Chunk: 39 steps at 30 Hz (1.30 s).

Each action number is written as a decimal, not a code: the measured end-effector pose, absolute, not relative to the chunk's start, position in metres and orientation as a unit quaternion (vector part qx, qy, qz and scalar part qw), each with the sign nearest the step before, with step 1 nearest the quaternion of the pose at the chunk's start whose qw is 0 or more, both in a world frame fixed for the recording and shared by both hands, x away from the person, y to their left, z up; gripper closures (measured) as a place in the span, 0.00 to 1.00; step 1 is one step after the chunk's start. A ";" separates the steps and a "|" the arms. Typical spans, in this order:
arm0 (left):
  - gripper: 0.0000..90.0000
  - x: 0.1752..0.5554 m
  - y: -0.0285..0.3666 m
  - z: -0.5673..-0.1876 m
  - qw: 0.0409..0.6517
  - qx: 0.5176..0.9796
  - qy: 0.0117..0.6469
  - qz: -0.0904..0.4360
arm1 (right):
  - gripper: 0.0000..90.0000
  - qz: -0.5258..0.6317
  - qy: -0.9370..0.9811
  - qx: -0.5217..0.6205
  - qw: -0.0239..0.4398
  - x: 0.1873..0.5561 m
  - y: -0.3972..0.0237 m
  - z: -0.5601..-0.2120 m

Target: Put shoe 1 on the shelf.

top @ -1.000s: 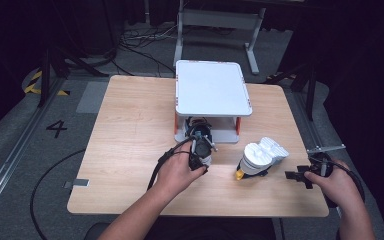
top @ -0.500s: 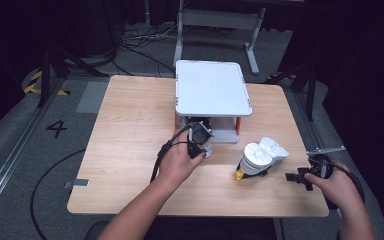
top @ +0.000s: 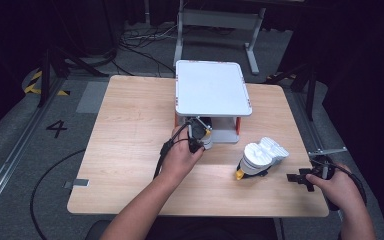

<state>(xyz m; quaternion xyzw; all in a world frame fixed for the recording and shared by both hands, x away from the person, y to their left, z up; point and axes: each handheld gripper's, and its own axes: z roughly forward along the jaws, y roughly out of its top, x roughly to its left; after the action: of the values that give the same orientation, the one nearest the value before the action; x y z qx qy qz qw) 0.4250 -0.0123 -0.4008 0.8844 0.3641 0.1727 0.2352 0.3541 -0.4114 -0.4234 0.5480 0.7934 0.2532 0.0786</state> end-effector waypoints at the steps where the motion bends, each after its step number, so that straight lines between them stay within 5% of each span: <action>1: 0.58 0.420 -0.016 -0.397 0.246 0.887 0.360 0.150 | 0.38 0.253 0.793 0.549 0.078 0.354 -0.412 -0.424; 7: 0.62 0.423 -0.036 -0.403 0.278 0.897 0.324 0.110 | 0.38 0.252 0.796 0.545 0.078 0.353 -0.410 -0.423; 23: 0.67 0.456 -0.019 -0.428 0.271 0.869 0.325 0.258 | 0.38 0.251 0.792 0.551 0.077 0.353 -0.412 -0.425; 32: 0.54 0.457 -0.025 -0.439 0.292 0.858 0.315 0.282 | 0.38 0.253 0.793 0.549 0.076 0.352 -0.410 -0.425; 39: 0.47 0.447 -0.024 -0.428 0.292 0.863 0.339 0.233 | 0.38 0.257 0.792 0.548 0.079 0.354 -0.412 -0.423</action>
<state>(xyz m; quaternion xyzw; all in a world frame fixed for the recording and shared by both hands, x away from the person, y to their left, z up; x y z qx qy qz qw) 0.4475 -0.0235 -0.4278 0.8634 0.3390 0.2329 0.2923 0.3543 -0.4124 -0.4231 0.5482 0.7920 0.2567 0.0791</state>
